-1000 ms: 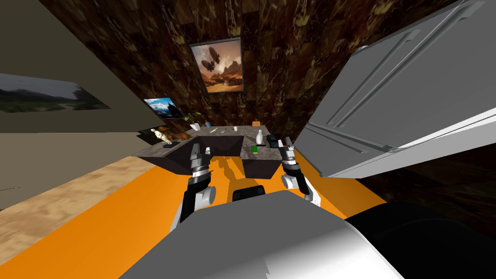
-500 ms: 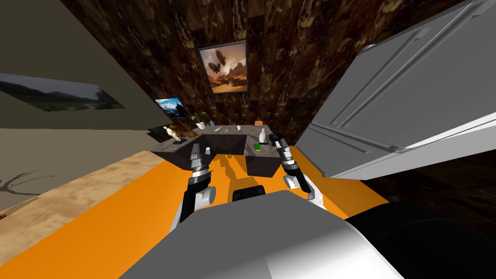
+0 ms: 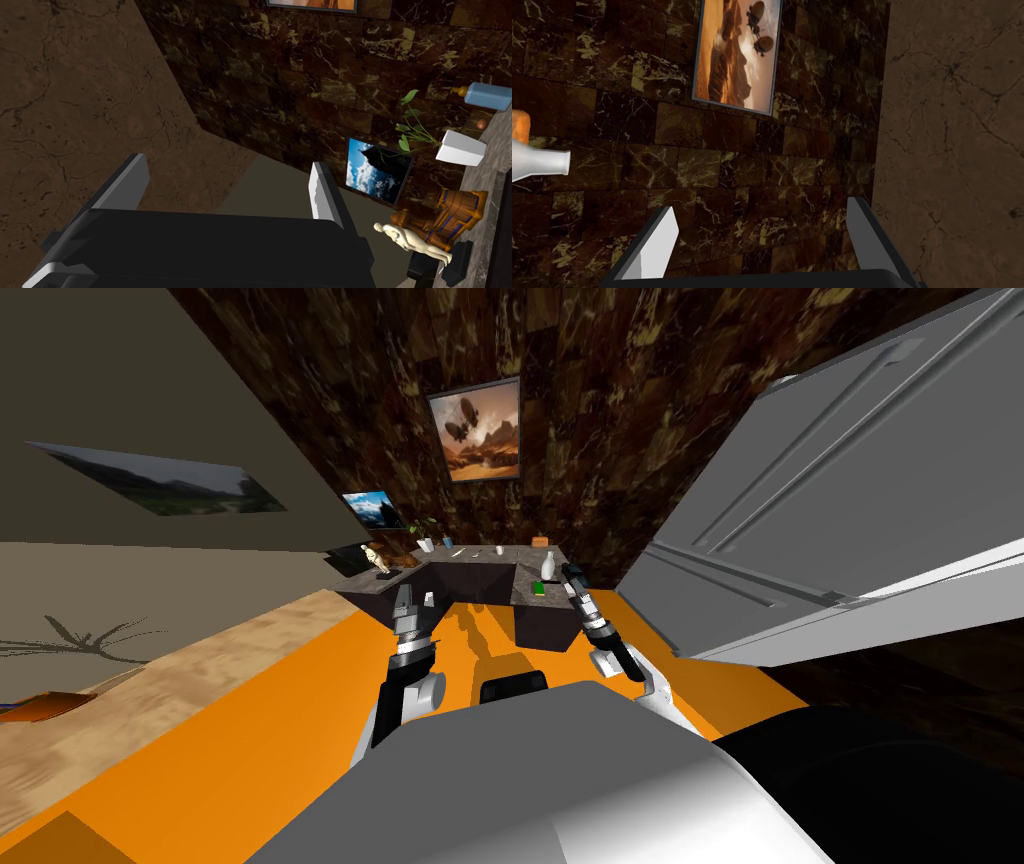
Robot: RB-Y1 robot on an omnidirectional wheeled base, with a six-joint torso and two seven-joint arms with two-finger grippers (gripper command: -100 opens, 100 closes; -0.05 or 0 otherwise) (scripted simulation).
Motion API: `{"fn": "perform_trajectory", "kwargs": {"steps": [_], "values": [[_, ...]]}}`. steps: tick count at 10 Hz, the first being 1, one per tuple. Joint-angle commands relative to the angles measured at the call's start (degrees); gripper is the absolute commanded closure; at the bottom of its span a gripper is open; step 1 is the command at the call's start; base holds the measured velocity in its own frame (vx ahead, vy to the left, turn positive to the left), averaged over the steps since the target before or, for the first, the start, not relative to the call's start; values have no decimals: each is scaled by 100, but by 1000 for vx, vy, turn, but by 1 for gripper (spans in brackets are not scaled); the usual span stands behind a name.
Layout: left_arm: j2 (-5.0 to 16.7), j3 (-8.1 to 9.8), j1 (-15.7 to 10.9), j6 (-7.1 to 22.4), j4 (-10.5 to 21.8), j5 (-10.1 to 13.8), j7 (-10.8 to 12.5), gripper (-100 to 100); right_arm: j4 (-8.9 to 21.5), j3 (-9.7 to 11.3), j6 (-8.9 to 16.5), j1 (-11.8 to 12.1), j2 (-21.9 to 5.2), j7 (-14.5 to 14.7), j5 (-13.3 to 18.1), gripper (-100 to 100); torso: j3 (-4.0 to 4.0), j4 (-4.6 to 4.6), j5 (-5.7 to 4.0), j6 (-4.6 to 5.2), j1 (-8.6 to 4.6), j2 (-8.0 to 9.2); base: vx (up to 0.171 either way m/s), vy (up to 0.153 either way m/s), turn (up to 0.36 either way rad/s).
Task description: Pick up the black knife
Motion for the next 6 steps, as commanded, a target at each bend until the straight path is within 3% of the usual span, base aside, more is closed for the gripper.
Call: {"fn": "perform_trajectory", "kwargs": {"steps": [1,6], "values": [[0,0,0,0,0,0,0,0,223,77,-44,-24,-286,14,50,-100,0,0,0,0,0,0,-78,74,106],[0,0,-1,0,0,0,0,0,637,241,-73,-72,-1102,60,161,-100,-1,-1,0,-2,3,0,-68,75,98]]}}
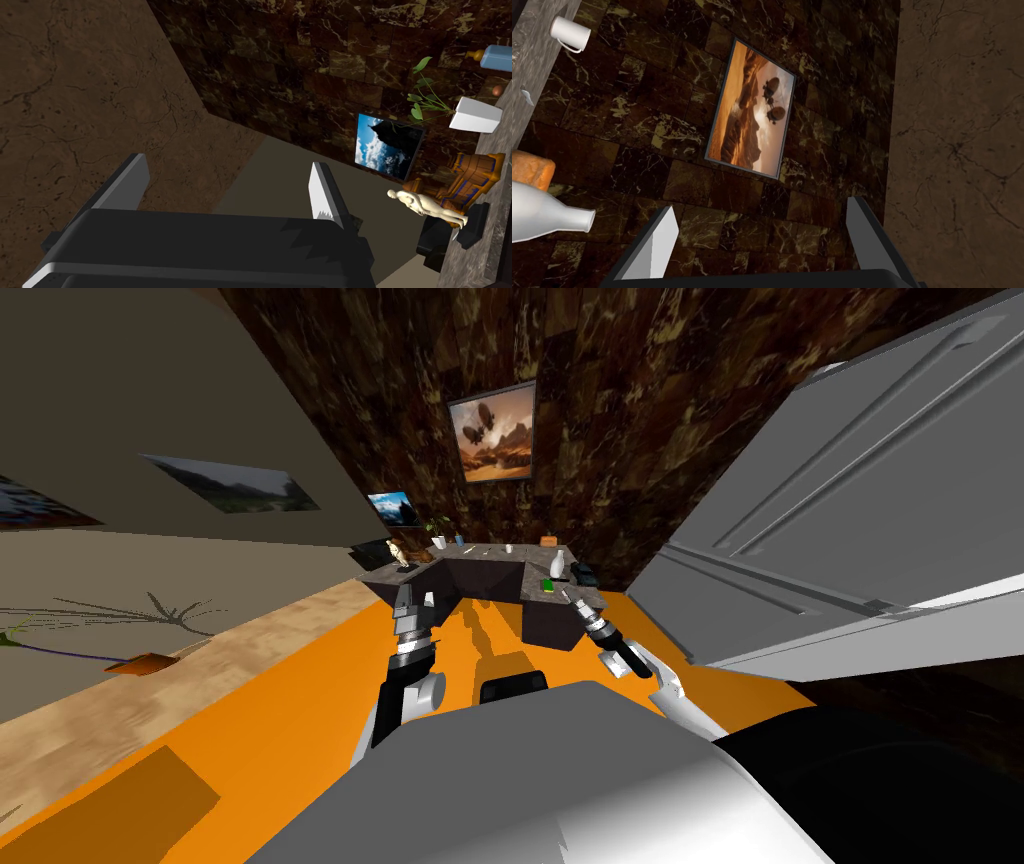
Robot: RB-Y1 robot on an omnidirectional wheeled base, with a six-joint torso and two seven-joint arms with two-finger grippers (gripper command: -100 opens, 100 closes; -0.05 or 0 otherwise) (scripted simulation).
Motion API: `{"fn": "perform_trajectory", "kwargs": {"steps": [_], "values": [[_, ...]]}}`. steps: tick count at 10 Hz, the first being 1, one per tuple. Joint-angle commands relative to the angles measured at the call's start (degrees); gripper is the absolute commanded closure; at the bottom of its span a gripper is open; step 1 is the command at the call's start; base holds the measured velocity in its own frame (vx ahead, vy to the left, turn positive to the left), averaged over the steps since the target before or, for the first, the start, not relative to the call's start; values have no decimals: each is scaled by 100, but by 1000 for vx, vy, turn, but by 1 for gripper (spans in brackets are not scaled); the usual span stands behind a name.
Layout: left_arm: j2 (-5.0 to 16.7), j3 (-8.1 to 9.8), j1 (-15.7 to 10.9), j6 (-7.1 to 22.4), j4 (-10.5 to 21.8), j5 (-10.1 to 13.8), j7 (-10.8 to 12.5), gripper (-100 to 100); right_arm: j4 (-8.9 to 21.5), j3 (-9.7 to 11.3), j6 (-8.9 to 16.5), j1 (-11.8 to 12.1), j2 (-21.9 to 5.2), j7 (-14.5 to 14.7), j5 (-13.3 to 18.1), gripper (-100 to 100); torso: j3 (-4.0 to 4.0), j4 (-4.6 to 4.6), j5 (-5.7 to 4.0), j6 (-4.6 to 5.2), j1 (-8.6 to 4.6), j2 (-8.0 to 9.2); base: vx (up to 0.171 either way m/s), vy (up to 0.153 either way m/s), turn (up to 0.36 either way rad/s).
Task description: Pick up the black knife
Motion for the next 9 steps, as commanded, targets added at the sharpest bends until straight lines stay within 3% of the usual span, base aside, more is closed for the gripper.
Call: {"fn": "perform_trajectory", "kwargs": {"steps": [1,6,9], "values": [[0,0,0,0,0,0,0,0,286,124,-34,-41,-286,45,84,-100,0,0,0,0,0,0,-56,80,130],[0,0,0,0,0,0,0,0,775,339,-37,-63,-1112,133,237,-100,-6,-3,-2,-3,-7,-11,-35,62,124],[1,1,1,0,0,0,0,0,1285,582,-23,-64,-1633,251,417,-100,-8,-3,-3,2,-12,-13,-18,52,145]]}}
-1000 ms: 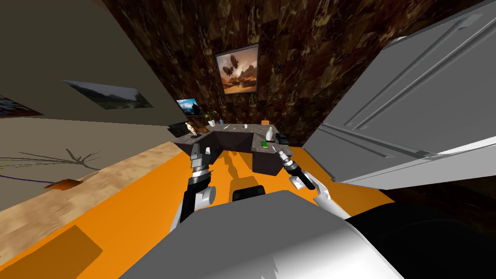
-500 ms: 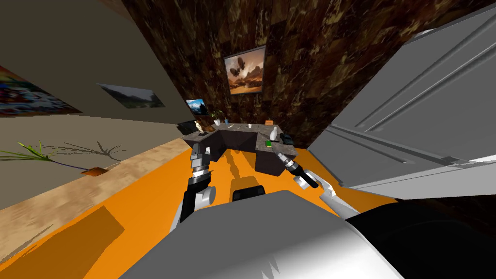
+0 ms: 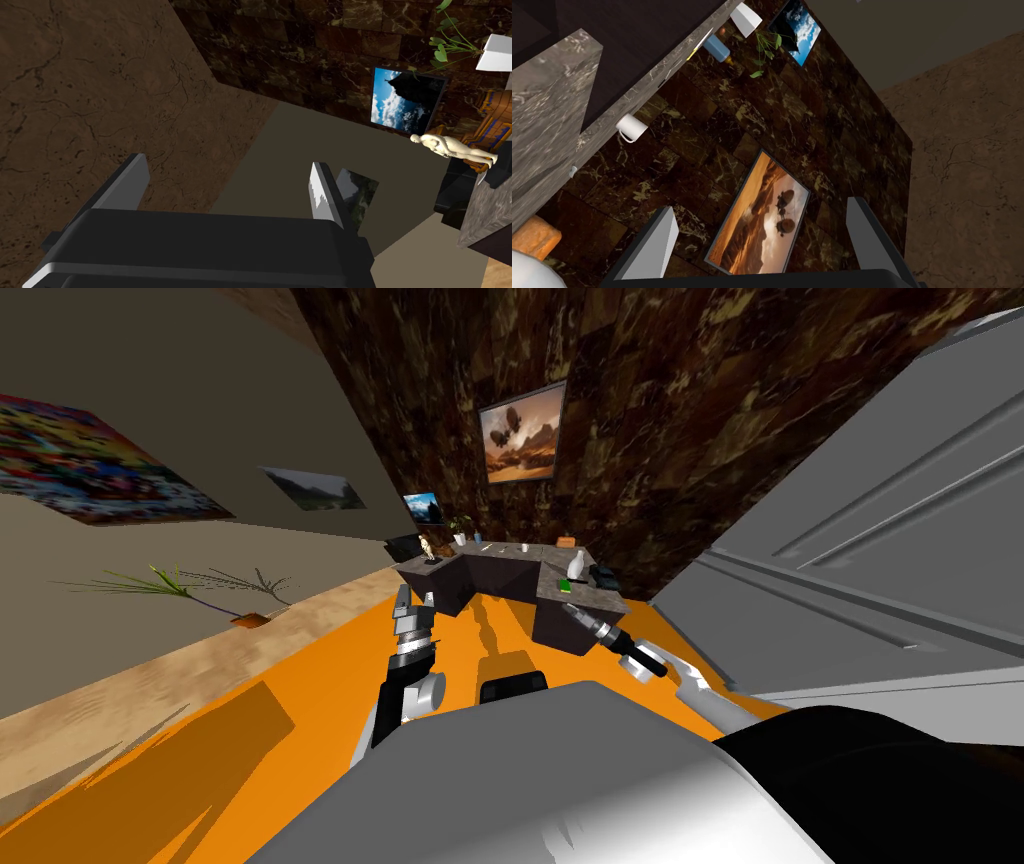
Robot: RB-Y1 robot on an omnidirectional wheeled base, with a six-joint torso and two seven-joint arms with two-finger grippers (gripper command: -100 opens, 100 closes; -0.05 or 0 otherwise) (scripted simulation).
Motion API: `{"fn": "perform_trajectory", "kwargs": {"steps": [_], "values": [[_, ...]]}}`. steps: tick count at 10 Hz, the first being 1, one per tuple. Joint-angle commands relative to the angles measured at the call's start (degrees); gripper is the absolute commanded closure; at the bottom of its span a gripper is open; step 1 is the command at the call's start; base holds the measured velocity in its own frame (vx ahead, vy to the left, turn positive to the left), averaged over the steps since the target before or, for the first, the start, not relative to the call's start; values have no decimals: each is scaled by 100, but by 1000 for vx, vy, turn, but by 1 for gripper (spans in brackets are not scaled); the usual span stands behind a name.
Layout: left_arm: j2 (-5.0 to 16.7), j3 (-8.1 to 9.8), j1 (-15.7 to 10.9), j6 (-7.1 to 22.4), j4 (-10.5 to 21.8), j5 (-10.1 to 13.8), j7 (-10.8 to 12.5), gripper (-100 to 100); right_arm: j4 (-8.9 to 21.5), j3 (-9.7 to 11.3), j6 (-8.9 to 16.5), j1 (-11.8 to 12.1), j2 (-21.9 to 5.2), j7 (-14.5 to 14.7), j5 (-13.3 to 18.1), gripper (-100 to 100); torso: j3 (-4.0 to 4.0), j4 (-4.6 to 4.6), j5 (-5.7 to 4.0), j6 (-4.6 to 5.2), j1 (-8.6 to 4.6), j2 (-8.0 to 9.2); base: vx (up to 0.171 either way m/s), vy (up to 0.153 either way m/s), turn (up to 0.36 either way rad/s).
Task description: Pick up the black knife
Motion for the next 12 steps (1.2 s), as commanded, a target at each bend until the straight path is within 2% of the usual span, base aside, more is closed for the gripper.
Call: {"fn": "perform_trajectory", "kwargs": {"steps": [1,2,3,4,5,6,7,8,9,10,11,12], "values": [[0,0,0,0,0,0,0,0,195,85,-1,-72,-246,23,49,-100,0,0,0,0,0,0,0,40,88],[0,1,1,0,0,0,0,0,440,215,12,-65,-449,93,148,-100,-2,-1,0,2,-3,-4,-3,52,163],[0,0,0,0,0,0,0,0,459,215,12,-65,-563,93,148,-100,-3,-1,0,-1,1,-4,2,39,99],[0,1,1,0,0,0,0,0,621,348,29,-53,-796,170,253,-100,-3,-1,0,2,-3,-6,6,34,206],[0,0,0,0,0,0,0,0,728,348,29,-53,-873,170,253,-100,-5,-2,-2,-2,-6,-9,8,19,115],[0,1,1,0,0,0,0,0,1002,483,49,-38,-1113,253,361,-100,-4,-2,-2,4,-10,-7,12,20,197],[0,0,0,0,0,0,0,0,1002,483,49,-38,-1176,253,361,-100,-5,-2,-3,0,-12,-8,13,13,82],[1,1,1,0,0,0,0,0,1279,616,72,-20,-1386,341,472,-100,-5,-2,-3,4,-13,-9,22,18,202],[0,1,0,0,0,0,0,0,1279,616,72,-20,-1470,341,472,-100,-7,-3,-3,-1,-12,-13,20,6,90],[1,1,1,0,0,0,0,0,1532,748,98,1,-1679,435,586,-100,-7,-2,-3,4,-15,-12,20,6,192],[1,1,1,0,0,0,0,0,1558,748,98,1,-1756,435,586,-100,-7,-3,-3,0,-16,-13,19,-5,92],[1,1,1,0,0,0,0,0,1799,877,126,24,-1956,534,702,-100,-7,-2,-5,4,-20,-12,27,-7,161]]}}
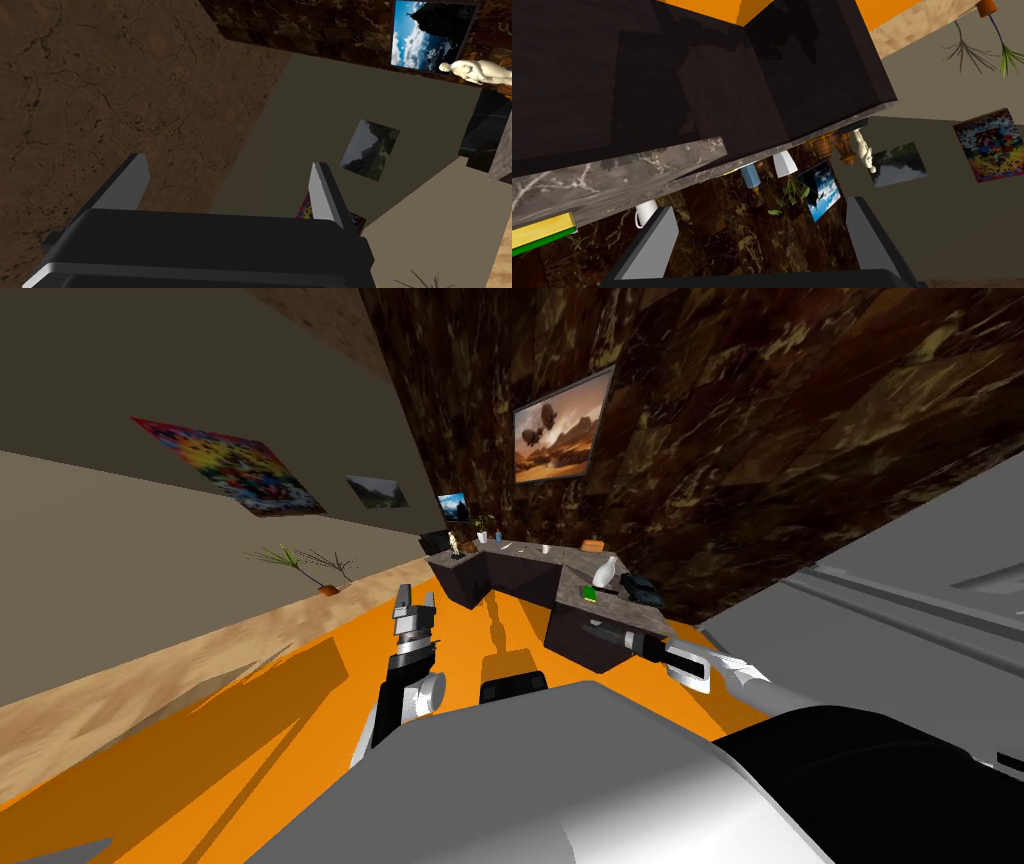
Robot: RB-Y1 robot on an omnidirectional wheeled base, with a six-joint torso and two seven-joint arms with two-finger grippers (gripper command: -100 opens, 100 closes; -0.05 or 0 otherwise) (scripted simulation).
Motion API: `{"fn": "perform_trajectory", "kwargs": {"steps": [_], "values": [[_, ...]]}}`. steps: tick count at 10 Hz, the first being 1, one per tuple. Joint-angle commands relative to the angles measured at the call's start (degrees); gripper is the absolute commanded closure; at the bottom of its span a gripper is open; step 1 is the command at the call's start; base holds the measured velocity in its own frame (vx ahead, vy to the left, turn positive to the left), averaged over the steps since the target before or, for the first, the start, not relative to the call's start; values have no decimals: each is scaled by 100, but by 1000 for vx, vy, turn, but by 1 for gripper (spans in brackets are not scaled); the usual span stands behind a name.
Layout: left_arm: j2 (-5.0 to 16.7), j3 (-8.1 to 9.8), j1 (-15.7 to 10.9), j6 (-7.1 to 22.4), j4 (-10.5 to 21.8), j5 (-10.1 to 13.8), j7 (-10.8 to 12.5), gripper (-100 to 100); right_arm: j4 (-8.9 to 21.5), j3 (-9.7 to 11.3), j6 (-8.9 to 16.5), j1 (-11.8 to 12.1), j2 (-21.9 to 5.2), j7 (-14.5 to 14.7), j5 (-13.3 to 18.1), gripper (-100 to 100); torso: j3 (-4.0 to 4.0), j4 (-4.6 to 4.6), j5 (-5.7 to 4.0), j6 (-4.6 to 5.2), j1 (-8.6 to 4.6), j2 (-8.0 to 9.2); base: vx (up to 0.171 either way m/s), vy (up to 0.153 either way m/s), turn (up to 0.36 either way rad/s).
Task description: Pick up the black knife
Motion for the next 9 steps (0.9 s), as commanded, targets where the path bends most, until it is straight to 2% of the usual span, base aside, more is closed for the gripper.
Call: {"fn": "perform_trajectory", "kwargs": {"steps": [1,3,4,5,6,7,8,9], "values": [[0,0,0,0,0,0,0,0,104,57,48,39,-173,72,60,-100,0,0,0,0,0,0,25,-10,122],[0,0,0,0,0,0,0,0,571,301,111,88,-585,280,292,-100,-2,-1,-1,-2,0,-3,42,-20,244],[0,0,0,0,0,0,0,0,654,301,111,88,-690,280,292,-100,-6,-2,-2,-1,-7,-11,47,-36,84],[0,1,1,0,0,0,0,0,894,414,145,113,-842,387,408,-100,-5,-2,-3,5,-8,-7,40,-46,172],[0,0,0,0,0,0,0,0,923,414,145,113,-927,387,408,-100,-4,-2,-3,0,-13,-7,33,-41,99],[0,1,1,0,0,0,0,0,1102,523,182,140,-1124,496,522,-100,-3,-1,-4,4,-10,-4,46,-36,155],[0,1,1,0,0,0,0,0,1165,523,182,140,-1148,496,522,-100,-5,-1,-1,0,-8,-8,34,-36,88],[0,1,1,0,0,0,0,0,1340,629,219,168,-1351,605,635,-100,-3,-1,-5,4,-8,-5,40,-45,180]]}}
